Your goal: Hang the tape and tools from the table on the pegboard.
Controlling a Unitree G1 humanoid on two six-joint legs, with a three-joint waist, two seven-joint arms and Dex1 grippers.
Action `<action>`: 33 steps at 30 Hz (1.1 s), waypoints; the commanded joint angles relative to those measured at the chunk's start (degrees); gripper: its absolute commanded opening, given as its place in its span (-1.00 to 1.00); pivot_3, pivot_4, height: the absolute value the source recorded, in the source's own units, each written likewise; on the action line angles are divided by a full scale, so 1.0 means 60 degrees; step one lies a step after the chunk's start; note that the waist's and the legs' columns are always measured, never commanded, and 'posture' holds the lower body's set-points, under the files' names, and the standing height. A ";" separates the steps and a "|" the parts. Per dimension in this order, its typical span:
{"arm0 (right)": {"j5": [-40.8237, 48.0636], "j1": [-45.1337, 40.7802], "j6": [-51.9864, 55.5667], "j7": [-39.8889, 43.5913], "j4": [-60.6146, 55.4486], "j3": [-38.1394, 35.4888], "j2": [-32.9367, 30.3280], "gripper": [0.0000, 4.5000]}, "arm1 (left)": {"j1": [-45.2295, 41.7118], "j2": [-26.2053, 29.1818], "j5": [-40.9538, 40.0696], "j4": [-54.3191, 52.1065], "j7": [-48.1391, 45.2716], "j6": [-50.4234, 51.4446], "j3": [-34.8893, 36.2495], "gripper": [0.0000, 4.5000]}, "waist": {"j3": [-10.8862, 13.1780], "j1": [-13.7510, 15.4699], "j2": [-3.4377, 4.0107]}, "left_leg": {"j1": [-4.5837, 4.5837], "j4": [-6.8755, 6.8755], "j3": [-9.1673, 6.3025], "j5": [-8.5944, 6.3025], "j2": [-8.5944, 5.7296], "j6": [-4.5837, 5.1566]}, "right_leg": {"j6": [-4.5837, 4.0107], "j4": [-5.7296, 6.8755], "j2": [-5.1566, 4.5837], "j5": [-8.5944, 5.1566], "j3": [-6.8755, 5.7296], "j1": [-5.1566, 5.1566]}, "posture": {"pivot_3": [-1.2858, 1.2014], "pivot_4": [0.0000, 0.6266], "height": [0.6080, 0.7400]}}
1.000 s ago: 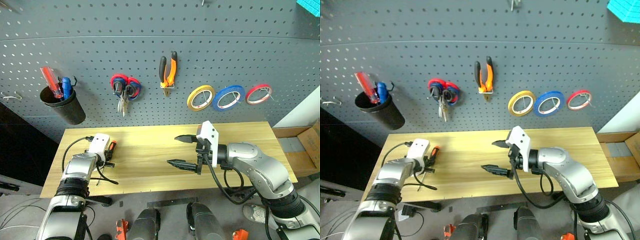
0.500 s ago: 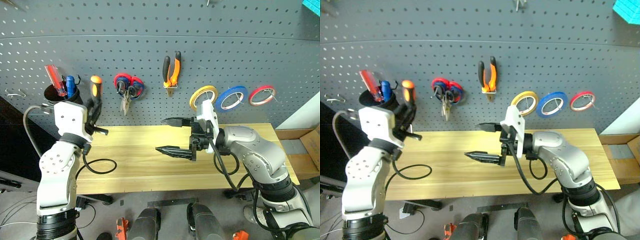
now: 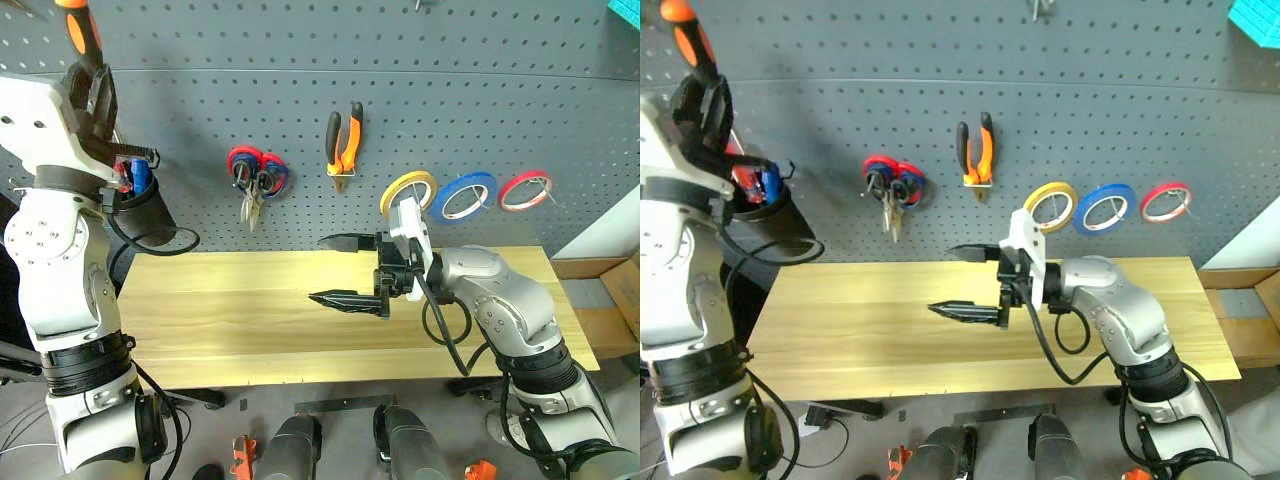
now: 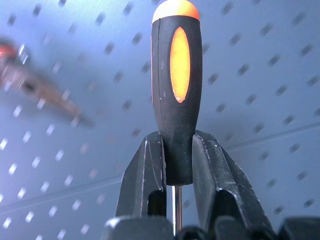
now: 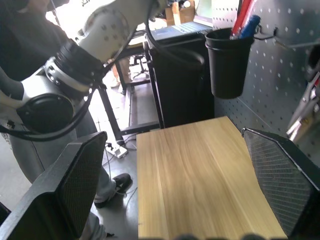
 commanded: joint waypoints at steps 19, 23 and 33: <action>-0.0184 -0.0326 -0.0199 0.0066 -0.0202 0.0092 -0.0122 1.00 | 0.1275 -0.0216 -0.0441 0.1029 0.0751 -0.1310 0.0882 0.39 | -0.0014 0.0007 -0.0017 | 0.0001 0.0001 -0.0003 -0.0001 0.0002 -0.0003 | -0.0001 0.0005 -0.0002 0.0001 -0.0002 0.0000 | 0.06 -0.38 1.00; -0.0267 -0.0208 -0.0234 0.0225 -0.0135 0.0095 -0.0329 1.00 | 0.1241 0.0183 -0.1152 0.0770 0.0073 -0.1140 0.1083 0.86 | -0.0013 0.0013 -0.0018 | 0.0002 0.0001 -0.0004 -0.0002 0.0003 -0.0003 | -0.0001 0.0006 -0.0002 0.0001 -0.0003 0.0000 | 0.06 -0.36 1.00; -0.0026 0.0372 0.0050 0.0110 -0.0342 -0.0797 -0.1075 1.00 | 0.4229 0.1327 -0.5883 -0.2548 -0.3436 0.2785 0.0583 0.86 | -0.0030 -0.0083 0.0026 | 0.0018 -0.0013 0.0005 -0.0007 0.0008 -0.0001 | -0.0017 0.0004 -0.0004 -0.0010 0.0047 0.0008 | 0.04 -0.33 1.00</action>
